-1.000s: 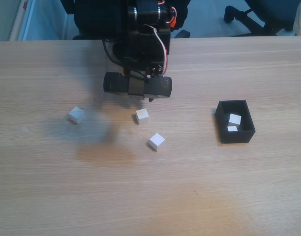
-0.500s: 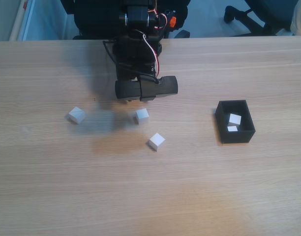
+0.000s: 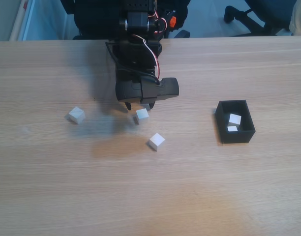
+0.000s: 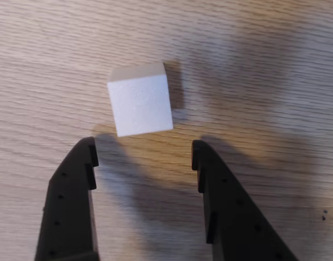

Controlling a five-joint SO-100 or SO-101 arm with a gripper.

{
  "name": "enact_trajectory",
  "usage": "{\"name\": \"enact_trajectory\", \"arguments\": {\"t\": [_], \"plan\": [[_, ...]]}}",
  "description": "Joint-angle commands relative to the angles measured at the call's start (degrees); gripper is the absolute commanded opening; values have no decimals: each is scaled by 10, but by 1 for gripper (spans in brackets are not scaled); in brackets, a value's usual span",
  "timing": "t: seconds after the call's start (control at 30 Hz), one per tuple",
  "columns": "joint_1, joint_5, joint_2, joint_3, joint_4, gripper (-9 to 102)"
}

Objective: Pick blocks and place them in the box.

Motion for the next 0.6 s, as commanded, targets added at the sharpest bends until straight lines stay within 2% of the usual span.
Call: {"name": "enact_trajectory", "arguments": {"t": [0.0, 0.37, 0.57], "plan": [[-8, 7, -10, -21, -24, 18], [-14, 29, -77, -52, -69, 17], [-15, 38, -105, -81, -71, 12]]}}
